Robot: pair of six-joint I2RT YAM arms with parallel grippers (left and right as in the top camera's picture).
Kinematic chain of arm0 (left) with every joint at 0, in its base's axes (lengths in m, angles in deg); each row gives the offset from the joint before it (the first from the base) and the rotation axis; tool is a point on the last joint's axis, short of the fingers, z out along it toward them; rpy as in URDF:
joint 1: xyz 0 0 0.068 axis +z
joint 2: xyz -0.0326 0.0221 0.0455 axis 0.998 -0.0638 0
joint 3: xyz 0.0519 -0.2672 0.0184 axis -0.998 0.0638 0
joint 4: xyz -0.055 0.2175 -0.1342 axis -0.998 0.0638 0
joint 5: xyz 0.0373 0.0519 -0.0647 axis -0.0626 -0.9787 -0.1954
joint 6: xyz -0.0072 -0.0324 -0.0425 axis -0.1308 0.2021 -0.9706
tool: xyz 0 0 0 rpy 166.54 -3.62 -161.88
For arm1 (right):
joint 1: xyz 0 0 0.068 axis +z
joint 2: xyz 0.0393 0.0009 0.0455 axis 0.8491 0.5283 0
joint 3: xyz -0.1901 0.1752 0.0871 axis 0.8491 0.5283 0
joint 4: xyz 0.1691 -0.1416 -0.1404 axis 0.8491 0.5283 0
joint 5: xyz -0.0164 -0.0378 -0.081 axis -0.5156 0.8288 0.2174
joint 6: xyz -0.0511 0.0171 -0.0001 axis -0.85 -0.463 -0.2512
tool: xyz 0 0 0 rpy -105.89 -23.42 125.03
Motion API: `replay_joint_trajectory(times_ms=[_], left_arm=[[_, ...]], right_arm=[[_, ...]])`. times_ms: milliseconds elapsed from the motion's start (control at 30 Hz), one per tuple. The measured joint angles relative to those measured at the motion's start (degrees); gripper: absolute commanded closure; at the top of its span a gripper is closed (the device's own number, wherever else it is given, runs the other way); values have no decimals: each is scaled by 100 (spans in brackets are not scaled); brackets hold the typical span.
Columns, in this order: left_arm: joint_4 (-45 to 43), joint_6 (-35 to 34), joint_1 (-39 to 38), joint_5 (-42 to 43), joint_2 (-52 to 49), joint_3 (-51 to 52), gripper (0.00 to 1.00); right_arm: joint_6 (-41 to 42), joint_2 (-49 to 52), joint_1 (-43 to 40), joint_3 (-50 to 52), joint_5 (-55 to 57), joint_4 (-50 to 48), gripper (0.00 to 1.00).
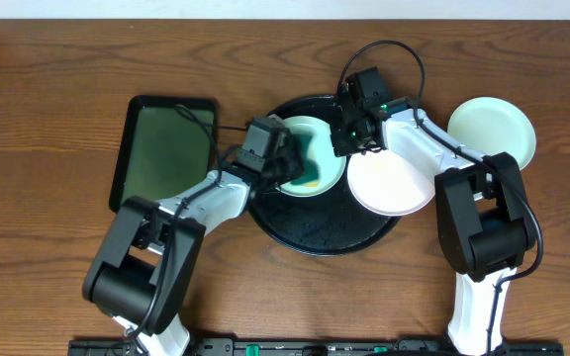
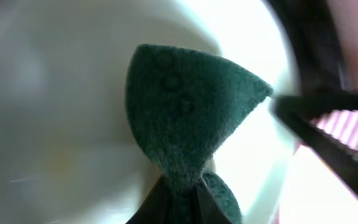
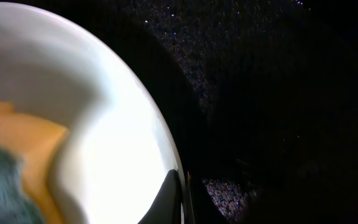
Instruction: Clean dirty plates on tray and stack at the side
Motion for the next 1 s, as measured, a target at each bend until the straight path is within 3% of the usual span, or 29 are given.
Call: replay_joint_trajectory(times_ms=[167,367,700,1000], left_arm=[[844,9,87,-1069,507,13,93],[837,-44,44,-1864,935,13,93],[682,-542,-308,-1969,448,13,92],[-96,-828,-317,-1921,-35,13,92]], right_arm=[[0,0,0,0,-2,0,99],[0,0,0,0,-2,-2,99],[0,0,0,0,-2,-2,99],[2,0,0,-2,55,7,99]])
